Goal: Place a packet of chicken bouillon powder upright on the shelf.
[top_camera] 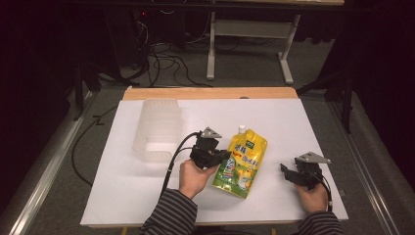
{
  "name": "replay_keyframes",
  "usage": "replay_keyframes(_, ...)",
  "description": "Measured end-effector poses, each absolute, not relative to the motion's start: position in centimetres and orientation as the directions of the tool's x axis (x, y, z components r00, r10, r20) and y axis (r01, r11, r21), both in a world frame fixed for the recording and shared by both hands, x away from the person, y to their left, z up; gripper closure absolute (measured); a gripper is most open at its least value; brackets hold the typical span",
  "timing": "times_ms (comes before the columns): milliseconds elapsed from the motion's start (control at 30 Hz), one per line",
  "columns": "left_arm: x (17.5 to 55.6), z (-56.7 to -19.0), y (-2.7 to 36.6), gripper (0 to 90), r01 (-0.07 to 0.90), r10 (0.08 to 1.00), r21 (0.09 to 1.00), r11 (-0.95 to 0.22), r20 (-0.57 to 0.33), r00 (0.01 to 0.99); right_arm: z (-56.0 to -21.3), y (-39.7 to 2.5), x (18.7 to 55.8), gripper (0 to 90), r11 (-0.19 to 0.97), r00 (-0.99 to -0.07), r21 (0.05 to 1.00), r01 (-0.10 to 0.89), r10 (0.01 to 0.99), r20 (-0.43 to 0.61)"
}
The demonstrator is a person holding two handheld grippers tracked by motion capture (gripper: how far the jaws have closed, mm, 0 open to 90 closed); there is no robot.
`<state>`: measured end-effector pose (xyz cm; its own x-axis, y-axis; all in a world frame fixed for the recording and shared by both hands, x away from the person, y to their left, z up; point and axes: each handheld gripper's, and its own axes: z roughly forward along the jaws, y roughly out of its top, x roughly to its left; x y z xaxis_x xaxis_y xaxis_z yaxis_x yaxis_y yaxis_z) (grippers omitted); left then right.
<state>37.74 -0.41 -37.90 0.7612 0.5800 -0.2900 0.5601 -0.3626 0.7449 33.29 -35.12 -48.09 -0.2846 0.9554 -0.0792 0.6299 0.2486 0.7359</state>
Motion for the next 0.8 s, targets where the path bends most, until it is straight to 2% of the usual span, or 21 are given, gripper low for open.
replay_keyframes(800, 36.9, -33.9, 3.0, 89.0, 0.456, 0.596, 0.809, -0.372, -0.169, 0.785, -48.1, -35.1, 33.3, 37.3, 0.252, -0.286, 0.736, 0.628, 0.955, -0.083)
